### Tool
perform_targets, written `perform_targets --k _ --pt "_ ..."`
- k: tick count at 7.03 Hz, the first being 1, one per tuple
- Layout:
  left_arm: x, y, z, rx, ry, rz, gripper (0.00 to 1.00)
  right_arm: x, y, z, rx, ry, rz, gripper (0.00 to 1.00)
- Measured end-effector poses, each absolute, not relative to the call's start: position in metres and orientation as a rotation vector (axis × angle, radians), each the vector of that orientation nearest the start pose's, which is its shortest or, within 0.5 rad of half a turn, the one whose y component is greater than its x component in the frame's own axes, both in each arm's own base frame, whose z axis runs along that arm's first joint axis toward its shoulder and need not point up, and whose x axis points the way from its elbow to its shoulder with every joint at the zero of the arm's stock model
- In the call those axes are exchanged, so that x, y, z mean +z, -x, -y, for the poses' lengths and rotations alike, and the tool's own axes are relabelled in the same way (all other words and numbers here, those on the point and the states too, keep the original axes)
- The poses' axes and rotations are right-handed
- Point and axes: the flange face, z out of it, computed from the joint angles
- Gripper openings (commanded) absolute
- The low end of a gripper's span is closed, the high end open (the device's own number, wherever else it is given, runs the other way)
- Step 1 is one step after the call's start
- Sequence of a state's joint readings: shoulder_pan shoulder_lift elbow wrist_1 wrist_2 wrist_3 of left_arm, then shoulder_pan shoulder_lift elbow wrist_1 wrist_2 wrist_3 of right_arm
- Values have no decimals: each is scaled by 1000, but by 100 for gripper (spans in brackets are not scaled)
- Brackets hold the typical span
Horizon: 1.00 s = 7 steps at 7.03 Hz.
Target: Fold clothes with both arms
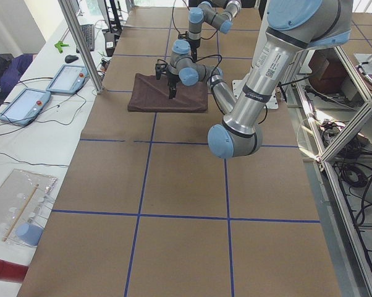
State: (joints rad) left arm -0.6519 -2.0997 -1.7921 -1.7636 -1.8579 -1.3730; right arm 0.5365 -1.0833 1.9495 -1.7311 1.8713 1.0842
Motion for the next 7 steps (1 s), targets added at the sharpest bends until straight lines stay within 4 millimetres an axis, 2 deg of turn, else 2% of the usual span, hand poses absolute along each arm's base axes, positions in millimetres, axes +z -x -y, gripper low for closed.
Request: perform_targets --k 2,4,5,7 --pt "263 -469 433 -376 -39 -984 100 226 449 392 -14 -111 863 100" --pt "269 -513 380 -489 46 -974 94 218 445 392 -5 -120 893 100" --pt "269 -529 359 -527 76 -969 91 216 444 391 0 -120 898 100" --pt "272 -545 338 -565 93 -944 89 215 443 391 16 -114 903 100"
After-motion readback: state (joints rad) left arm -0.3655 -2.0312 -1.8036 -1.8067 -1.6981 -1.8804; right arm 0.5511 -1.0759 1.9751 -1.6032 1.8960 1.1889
